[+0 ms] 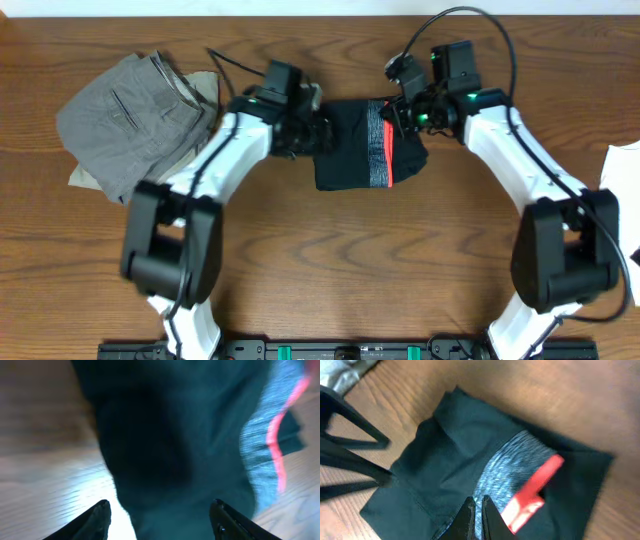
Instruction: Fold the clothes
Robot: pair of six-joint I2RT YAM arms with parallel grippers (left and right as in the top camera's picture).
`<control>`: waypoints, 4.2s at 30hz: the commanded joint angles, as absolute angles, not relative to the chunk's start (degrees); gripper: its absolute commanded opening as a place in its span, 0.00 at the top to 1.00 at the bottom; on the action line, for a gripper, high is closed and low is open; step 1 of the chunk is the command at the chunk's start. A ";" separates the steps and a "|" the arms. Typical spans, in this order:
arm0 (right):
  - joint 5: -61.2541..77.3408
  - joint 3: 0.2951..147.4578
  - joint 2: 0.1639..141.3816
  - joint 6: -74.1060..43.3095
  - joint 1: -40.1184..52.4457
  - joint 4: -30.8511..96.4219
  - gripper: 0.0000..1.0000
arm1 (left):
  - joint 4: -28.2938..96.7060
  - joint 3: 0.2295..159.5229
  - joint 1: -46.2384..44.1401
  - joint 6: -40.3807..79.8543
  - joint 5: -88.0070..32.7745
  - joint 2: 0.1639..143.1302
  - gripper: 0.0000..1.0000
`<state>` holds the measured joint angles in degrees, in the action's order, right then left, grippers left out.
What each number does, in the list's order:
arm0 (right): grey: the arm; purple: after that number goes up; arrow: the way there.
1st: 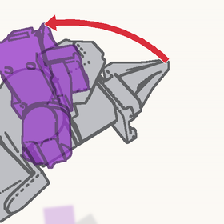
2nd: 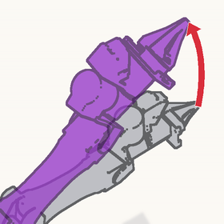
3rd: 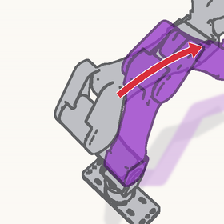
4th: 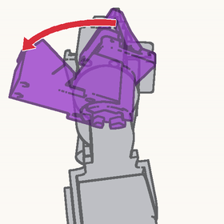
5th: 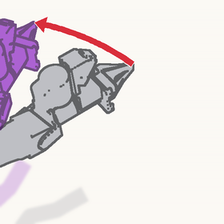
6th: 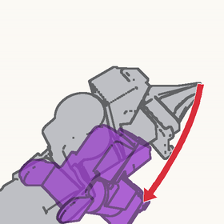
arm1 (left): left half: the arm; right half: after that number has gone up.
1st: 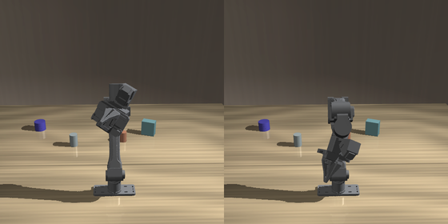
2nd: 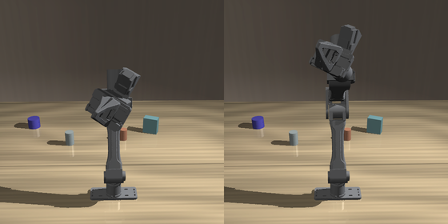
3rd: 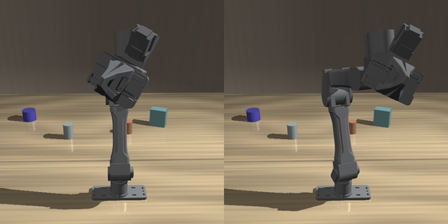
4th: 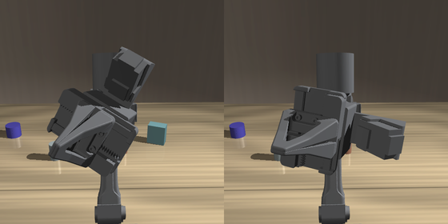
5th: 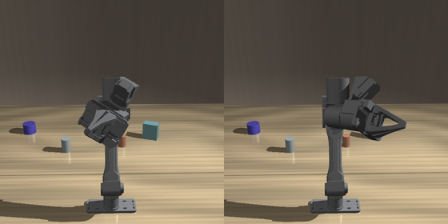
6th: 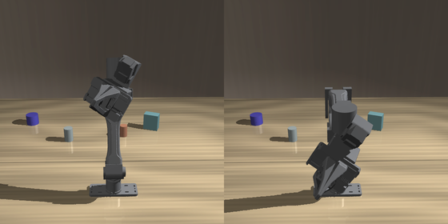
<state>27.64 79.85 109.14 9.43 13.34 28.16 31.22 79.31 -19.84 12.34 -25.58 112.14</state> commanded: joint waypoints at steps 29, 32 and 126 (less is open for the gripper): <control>19.49 79.90 123.37 0.86 13.10 28.03 0.99 | 22.33 78.85 -16.60 21.67 -41.08 120.79 0.02; 19.49 79.90 123.37 0.86 13.10 28.03 0.99 | 21.41 78.85 -16.73 22.26 -45.56 123.42 0.02; 27.88 80.79 88.18 1.56 7.81 29.28 0.82 | 55.05 80.93 29.87 -5.89 -28.49 65.34 0.02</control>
<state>22.65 80.79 92.58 1.17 8.01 29.95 52.62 79.96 33.34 -0.14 -24.36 70.70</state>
